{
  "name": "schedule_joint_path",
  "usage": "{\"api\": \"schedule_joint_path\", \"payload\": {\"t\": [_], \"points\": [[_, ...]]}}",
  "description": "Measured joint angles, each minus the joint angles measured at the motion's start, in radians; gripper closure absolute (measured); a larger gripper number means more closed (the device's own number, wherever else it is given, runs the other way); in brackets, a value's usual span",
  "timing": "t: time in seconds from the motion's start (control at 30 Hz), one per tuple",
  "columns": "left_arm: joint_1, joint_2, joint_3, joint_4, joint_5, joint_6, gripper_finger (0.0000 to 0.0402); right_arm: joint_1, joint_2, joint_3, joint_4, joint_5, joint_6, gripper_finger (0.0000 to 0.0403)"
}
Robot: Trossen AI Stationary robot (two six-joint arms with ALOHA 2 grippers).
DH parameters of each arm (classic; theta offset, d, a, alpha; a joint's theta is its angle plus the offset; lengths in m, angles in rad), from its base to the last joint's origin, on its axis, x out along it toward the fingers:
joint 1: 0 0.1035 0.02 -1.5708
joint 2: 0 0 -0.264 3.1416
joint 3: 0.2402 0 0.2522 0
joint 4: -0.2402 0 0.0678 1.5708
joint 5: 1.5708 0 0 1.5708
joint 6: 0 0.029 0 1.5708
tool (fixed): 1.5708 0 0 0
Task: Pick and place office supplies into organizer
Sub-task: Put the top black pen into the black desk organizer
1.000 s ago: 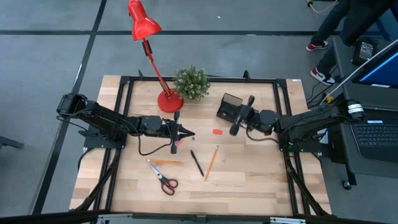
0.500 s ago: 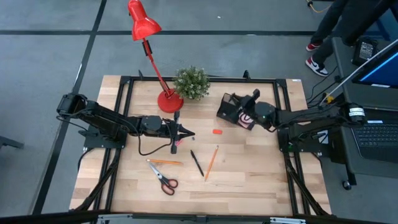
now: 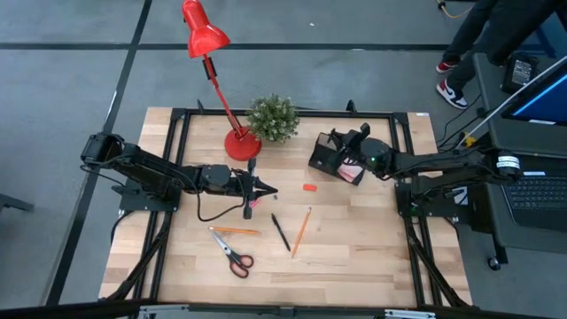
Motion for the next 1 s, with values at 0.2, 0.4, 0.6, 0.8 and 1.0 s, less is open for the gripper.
{"api": "schedule_joint_path", "payload": {"t": [0.2,0.4,0.6,0.8,1.0], "points": [[0.0,0.0,0.0,-0.001,0.0,0.0,0.0399,-0.002,0.067,0.0,0.003,-0.003,0.023,0.0378],[0.0,0.0,0.0,-0.001,0.0,0.0,0.04,-0.018,0.138,0.0,0.02,-0.003,0.045,0.0378],[0.0,0.0,0.0,-0.004,0.0,0.0,0.04,-0.029,0.192,0.0,0.073,-0.022,0.047,0.0378],[0.0,0.0,0.0,-0.004,0.0,0.0,0.0398,-0.037,0.203,0.0,0.093,-0.045,0.046,0.0378],[0.0,0.0,0.0,-0.004,0.0,-0.003,0.04,-0.048,0.203,0.0,0.075,-0.045,0.049,0.0378]]}}
